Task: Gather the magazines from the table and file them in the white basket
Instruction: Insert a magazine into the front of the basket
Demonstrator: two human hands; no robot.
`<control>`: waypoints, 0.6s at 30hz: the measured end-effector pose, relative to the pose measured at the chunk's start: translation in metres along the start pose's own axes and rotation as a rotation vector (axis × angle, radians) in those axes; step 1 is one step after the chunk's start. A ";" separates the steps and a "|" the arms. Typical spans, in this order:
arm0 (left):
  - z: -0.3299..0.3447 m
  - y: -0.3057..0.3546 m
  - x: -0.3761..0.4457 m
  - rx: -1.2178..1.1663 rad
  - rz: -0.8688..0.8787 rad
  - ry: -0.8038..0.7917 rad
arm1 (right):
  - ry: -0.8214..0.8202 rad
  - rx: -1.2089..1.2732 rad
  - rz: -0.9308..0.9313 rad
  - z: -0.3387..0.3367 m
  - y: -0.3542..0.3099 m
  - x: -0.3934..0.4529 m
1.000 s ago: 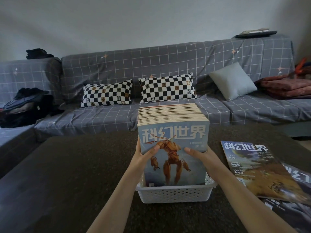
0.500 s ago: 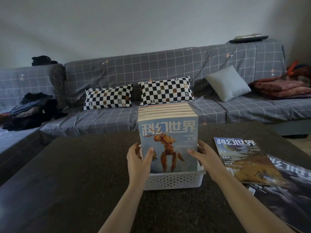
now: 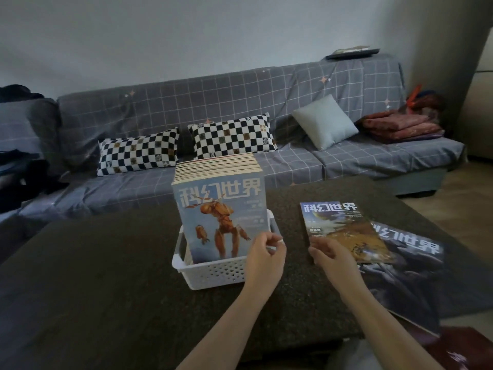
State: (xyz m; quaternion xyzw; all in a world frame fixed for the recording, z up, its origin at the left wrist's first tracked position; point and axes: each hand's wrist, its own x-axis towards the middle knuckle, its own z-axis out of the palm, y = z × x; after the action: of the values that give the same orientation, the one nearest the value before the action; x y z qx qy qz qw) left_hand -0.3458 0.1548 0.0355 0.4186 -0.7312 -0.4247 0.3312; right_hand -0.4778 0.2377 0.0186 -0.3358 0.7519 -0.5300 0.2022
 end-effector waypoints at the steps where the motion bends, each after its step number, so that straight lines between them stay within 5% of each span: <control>1: 0.012 0.003 0.000 0.000 0.007 -0.046 | 0.014 -0.016 0.008 -0.008 0.005 0.001; 8: 0.091 0.010 0.011 0.009 -0.003 -0.230 | 0.121 -0.081 0.089 -0.055 0.042 0.019; 18: 0.144 -0.023 0.045 0.148 -0.095 -0.201 | 0.260 -0.428 0.241 -0.084 0.092 0.050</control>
State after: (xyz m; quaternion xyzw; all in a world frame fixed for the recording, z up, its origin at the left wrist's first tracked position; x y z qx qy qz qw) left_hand -0.4784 0.1578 -0.0402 0.4312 -0.7695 -0.4247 0.2039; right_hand -0.5950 0.2767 -0.0348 -0.2079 0.9009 -0.3702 0.0900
